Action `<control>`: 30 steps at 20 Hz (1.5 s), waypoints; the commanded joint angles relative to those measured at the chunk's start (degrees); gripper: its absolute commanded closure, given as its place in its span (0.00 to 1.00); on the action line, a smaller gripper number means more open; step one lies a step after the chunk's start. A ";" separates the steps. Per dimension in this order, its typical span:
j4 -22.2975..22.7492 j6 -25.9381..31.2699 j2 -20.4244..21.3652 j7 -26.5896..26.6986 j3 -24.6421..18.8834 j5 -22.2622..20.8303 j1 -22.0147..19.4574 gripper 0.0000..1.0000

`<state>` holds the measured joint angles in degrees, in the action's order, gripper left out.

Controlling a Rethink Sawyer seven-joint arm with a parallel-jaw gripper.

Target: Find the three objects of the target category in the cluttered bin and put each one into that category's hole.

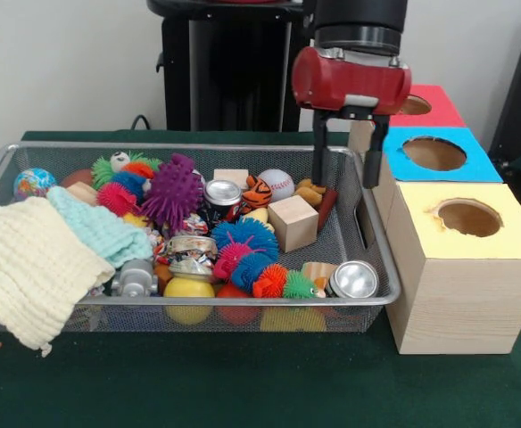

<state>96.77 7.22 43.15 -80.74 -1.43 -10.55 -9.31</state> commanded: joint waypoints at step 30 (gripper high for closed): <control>-3.55 25.66 -2.90 20.17 -33.94 -15.37 -43.00 0.00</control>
<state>93.31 23.14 44.92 -77.57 -25.29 -22.53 -52.53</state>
